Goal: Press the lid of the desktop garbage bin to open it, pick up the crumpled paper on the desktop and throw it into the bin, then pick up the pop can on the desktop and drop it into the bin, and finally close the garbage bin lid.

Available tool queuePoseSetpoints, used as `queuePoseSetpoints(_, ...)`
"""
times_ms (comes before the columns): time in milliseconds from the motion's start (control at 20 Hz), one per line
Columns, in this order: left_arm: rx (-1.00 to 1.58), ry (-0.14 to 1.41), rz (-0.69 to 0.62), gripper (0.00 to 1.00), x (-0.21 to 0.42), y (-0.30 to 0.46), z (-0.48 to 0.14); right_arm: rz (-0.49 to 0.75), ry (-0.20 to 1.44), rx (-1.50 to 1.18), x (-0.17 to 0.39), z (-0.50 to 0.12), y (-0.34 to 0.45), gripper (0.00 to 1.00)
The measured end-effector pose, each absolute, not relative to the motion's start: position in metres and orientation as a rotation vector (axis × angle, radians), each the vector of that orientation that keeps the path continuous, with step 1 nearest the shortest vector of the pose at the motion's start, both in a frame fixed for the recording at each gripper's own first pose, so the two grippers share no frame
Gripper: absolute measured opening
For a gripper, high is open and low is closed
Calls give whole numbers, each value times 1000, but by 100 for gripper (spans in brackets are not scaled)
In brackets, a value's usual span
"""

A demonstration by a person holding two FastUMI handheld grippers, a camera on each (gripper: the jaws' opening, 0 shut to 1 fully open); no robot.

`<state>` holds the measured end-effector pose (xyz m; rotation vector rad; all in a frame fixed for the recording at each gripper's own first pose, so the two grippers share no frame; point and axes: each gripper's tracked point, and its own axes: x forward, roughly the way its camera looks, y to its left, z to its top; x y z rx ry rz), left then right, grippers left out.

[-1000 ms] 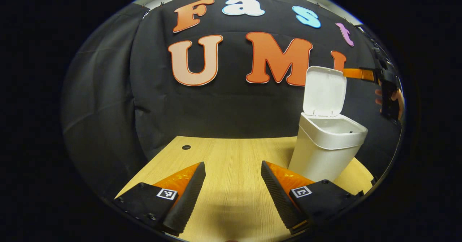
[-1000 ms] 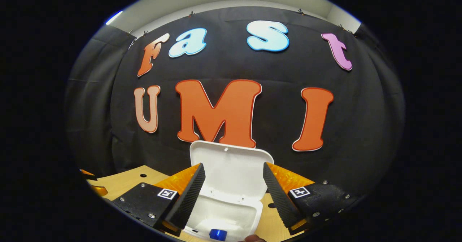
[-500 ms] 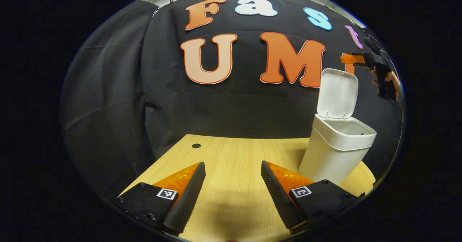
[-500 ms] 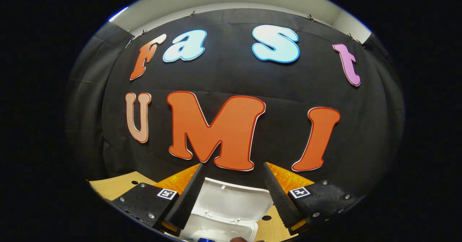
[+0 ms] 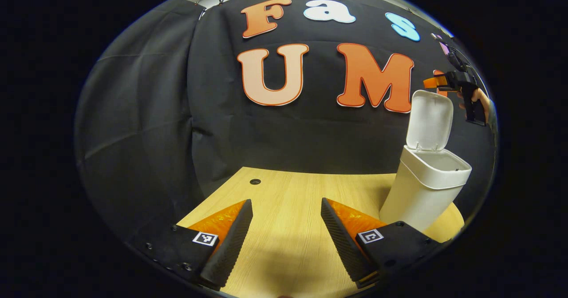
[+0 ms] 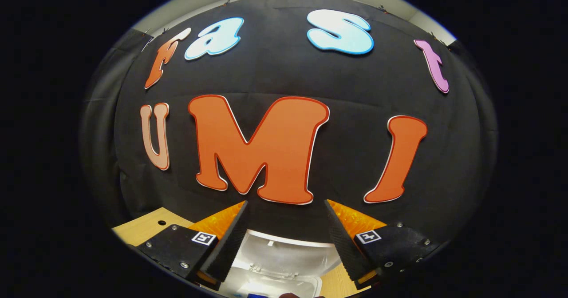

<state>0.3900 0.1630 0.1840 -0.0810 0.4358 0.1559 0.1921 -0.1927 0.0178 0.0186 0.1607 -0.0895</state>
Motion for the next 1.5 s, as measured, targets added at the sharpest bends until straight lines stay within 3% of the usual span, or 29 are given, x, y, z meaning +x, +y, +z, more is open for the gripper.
queuePoseSetpoints(150,-80,435,151,99,391,166,181,-92,181,53,199,9,-188,99)
queuePoseSetpoints(700,-90,453,39,98,404,153,173,-62,225,136,139,-12,-165,100)
queuePoseSetpoints(1200,-111,487,-117,98,417,113,160,-67,353,121,97,-71,-141,99)
queuePoseSetpoints(1250,-111,490,-131,93,419,110,160,-70,374,133,95,-82,-138,98)
queuePoseSetpoints(1300,-107,491,-143,98,421,109,159,-71,393,145,91,-91,-136,99)
queuePoseSetpoints(1500,-104,501,-194,98,427,99,155,-97,440,164,73,-115,-133,99)
